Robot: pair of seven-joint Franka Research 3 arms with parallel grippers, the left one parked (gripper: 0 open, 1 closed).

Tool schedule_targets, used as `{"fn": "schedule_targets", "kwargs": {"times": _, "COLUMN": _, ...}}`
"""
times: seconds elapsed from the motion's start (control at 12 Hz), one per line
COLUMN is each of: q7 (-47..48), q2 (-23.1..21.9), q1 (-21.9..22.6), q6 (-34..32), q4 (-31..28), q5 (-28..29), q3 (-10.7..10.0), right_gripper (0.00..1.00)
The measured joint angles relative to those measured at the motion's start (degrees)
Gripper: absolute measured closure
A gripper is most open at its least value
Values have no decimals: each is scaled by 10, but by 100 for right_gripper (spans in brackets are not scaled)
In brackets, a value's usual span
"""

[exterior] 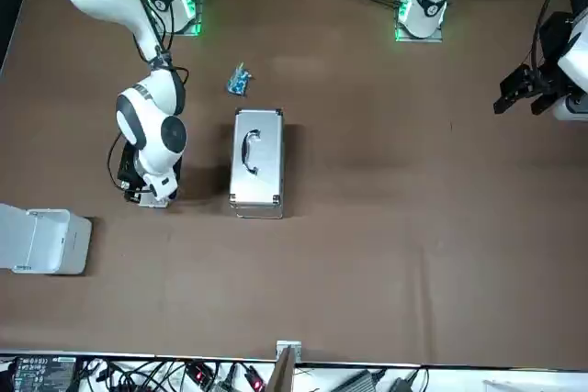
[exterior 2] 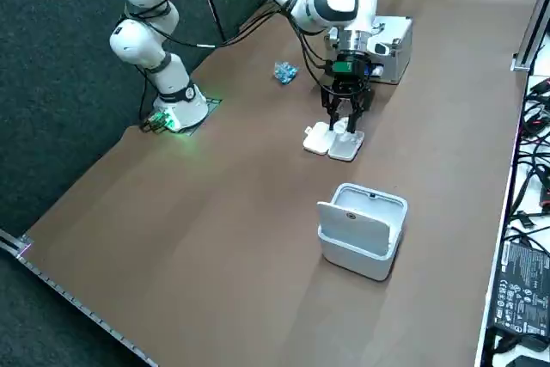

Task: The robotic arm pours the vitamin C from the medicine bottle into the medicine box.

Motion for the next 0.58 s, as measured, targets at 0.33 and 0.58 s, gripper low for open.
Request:
{"fn": "schedule_targets", "kwargs": {"times": 0.33, "q7": 1, "q2": -2, "q1": -6, "q6": 3, "q4": 13, "q5": 64, "q3": -3, "right_gripper": 53}}
{"fn": "schedule_targets", "kwargs": {"times": 0.58, "q7": 1, "q2": -13, "q1": -10, "q6": 9, "q4": 20, "q5": 128, "q3": -5, "right_gripper": 53}}
